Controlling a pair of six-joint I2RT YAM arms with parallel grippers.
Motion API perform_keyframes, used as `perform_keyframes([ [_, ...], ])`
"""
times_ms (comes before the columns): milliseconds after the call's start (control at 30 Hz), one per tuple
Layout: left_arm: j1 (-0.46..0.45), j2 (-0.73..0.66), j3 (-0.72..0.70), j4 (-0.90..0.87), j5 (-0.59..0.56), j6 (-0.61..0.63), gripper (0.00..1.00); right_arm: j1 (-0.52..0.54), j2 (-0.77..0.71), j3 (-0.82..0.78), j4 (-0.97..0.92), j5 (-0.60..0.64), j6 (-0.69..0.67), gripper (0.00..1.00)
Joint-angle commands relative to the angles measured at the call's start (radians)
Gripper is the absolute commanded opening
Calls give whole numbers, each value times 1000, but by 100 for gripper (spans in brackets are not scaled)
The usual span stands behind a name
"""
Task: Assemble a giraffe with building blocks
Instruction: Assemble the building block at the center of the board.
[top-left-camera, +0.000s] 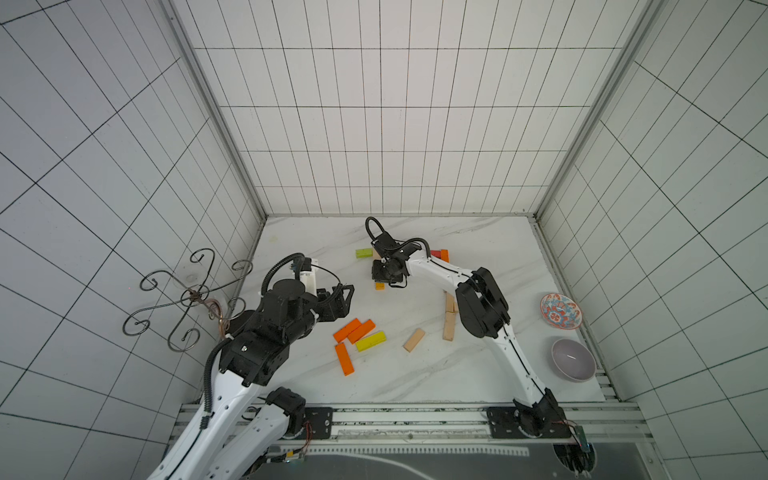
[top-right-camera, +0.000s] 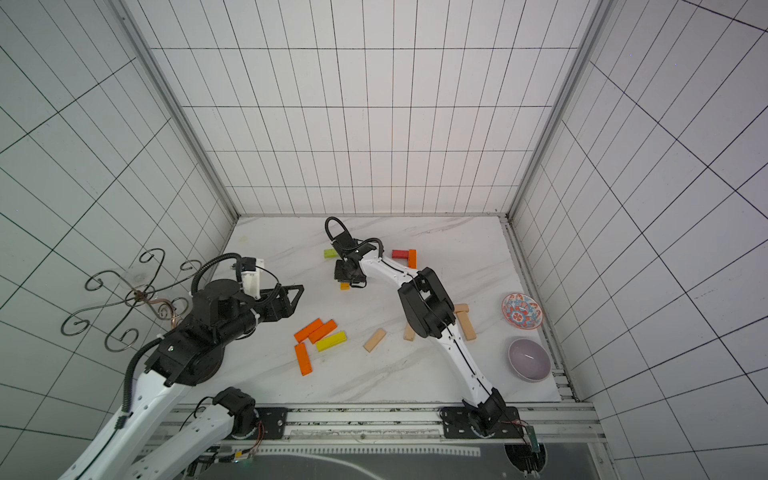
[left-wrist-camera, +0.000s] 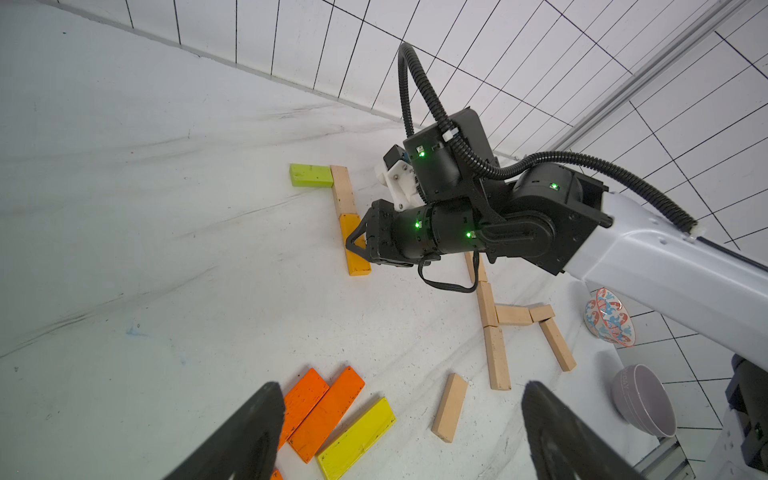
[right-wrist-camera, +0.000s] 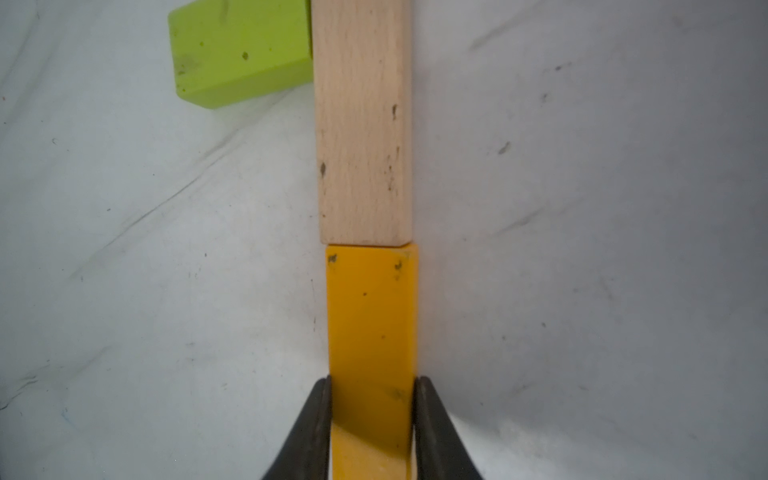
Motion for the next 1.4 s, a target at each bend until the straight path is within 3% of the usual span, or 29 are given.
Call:
perform_keyframes([
  [0,6,-4,-8,15,4,6,89,-13,58,40,-89,15,2,22],
  [1367,21,-30,-7,-13,1,6,89,-13,9,117,-117,11,-12,41],
])
